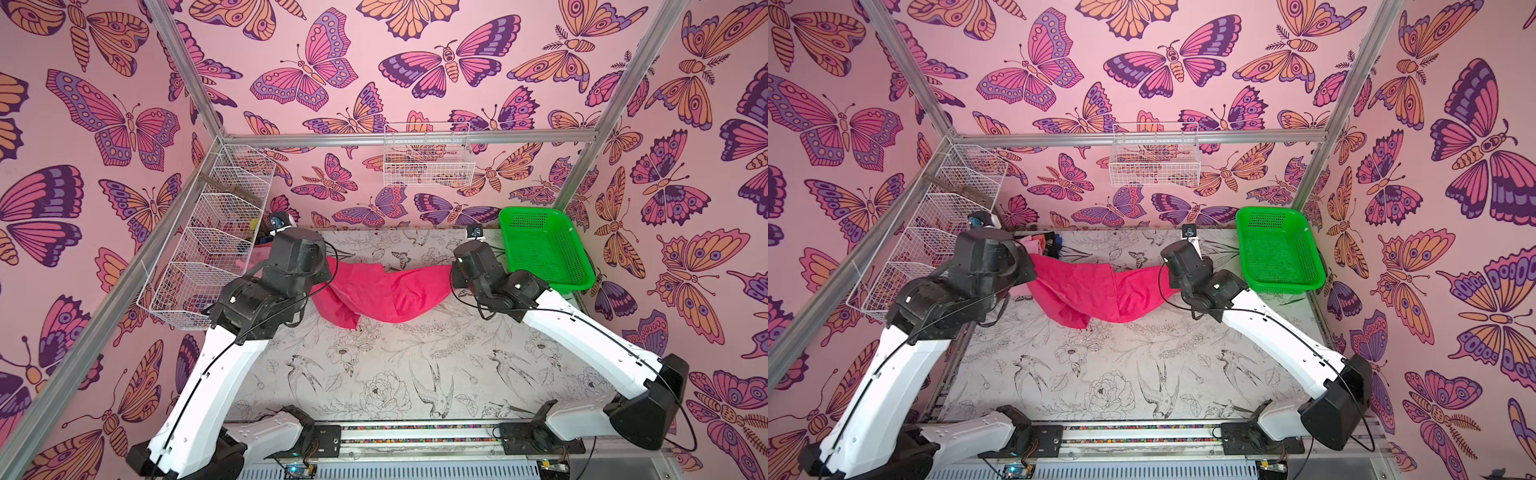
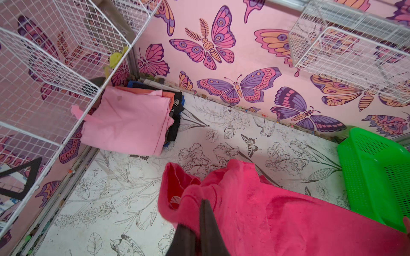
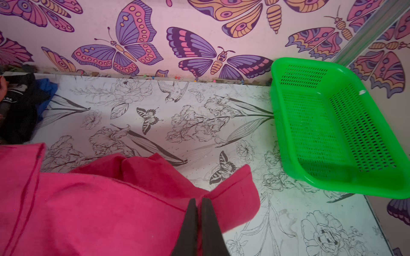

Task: Fold and stack t-shirts
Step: Flatten out the T-shirt at the center of the board.

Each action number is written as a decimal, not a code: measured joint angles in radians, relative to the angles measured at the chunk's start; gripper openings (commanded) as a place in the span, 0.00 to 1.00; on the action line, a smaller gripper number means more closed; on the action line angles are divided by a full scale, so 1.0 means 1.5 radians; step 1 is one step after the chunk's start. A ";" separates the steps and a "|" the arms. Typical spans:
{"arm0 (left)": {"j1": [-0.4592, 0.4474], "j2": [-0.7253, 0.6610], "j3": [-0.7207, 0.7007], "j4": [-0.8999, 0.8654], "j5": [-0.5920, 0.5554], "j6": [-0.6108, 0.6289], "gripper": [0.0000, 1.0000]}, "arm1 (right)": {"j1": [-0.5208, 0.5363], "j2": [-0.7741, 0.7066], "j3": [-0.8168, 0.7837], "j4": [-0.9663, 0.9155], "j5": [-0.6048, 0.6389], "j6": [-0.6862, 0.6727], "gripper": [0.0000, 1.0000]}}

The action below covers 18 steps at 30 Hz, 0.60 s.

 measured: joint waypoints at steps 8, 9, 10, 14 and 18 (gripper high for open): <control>0.000 0.008 0.021 -0.001 -0.002 0.025 0.00 | -0.021 -0.050 -0.006 -0.014 0.048 0.001 0.00; 0.000 0.008 0.021 -0.002 -0.004 0.027 0.00 | -0.021 -0.060 -0.011 -0.015 0.054 0.002 0.00; 0.000 0.008 0.021 -0.002 -0.006 0.030 0.00 | -0.023 -0.068 -0.015 -0.016 0.060 0.003 0.00; 0.000 0.012 0.035 -0.006 -0.008 0.039 0.00 | -0.035 -0.101 -0.020 -0.022 0.082 0.001 0.00; 0.000 0.027 0.084 -0.009 0.001 0.047 0.00 | -0.037 -0.129 -0.019 -0.021 0.099 -0.016 0.00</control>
